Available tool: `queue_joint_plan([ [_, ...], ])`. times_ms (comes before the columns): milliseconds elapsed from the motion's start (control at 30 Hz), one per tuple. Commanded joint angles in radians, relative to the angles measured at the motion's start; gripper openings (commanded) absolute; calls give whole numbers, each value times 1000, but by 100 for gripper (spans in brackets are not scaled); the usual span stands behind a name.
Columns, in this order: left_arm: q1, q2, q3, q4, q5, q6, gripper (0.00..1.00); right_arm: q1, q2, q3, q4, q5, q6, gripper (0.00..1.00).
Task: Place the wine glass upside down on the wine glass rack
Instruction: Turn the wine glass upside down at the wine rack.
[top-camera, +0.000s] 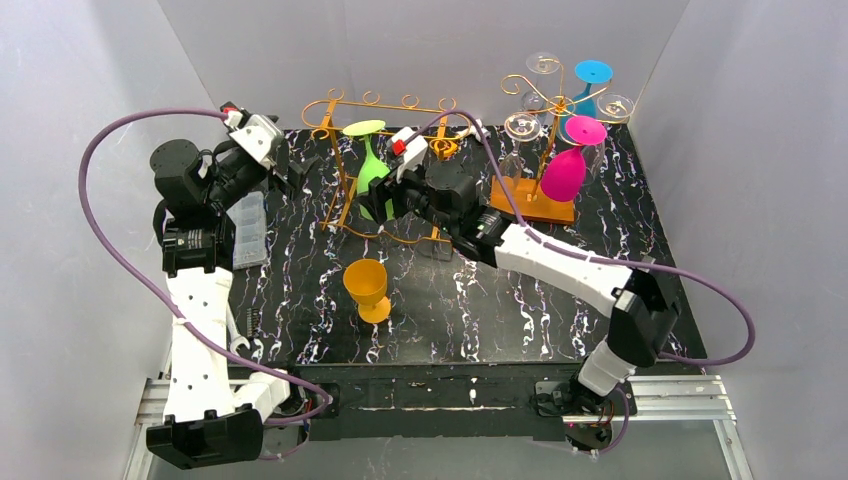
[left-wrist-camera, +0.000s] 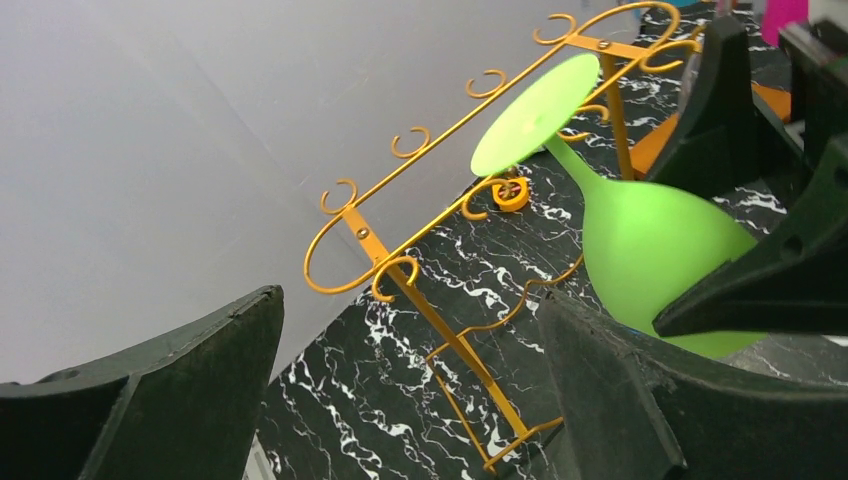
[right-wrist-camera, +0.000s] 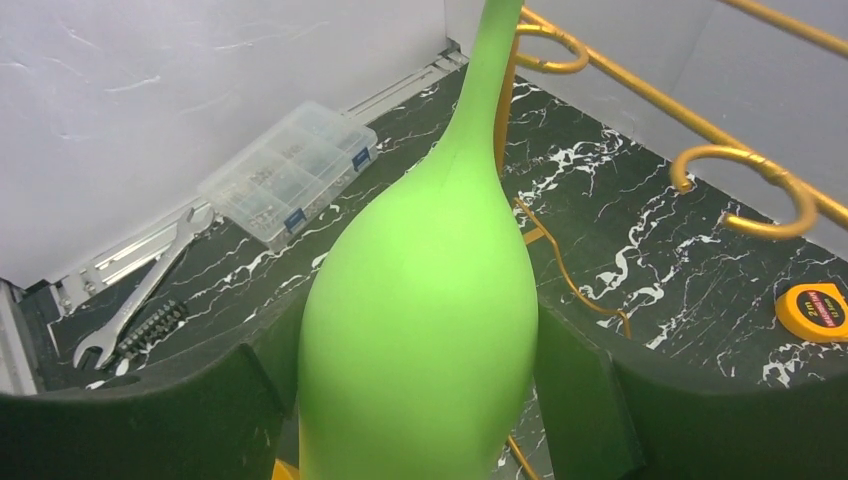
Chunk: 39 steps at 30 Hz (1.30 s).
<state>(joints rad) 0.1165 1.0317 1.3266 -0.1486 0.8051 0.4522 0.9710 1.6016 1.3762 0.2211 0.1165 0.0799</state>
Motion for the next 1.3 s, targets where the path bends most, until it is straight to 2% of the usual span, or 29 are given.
queue_joint_plan([
  [0, 4, -4, 27, 41, -85, -105, 98, -6, 44, 30, 106, -10, 14, 33],
  [267, 3, 21, 40, 21, -146, -99, 98, -11, 107, 62, 148, -33, 34, 33],
  [967, 4, 7, 9, -8, -106, -46, 98, -43, 190, 96, 195, -26, 57, 35],
  [1067, 5, 7, 6, -13, -104, -39, 98, -43, 193, 86, 200, -12, 55, 43],
  [1200, 4, 7, 3, -13, -101, -40, 98, -43, 198, 81, 198, 8, 55, 68],
  [1267, 4, 6, 2, -12, -100, -43, 98, -43, 202, 81, 195, 16, 55, 74],
])
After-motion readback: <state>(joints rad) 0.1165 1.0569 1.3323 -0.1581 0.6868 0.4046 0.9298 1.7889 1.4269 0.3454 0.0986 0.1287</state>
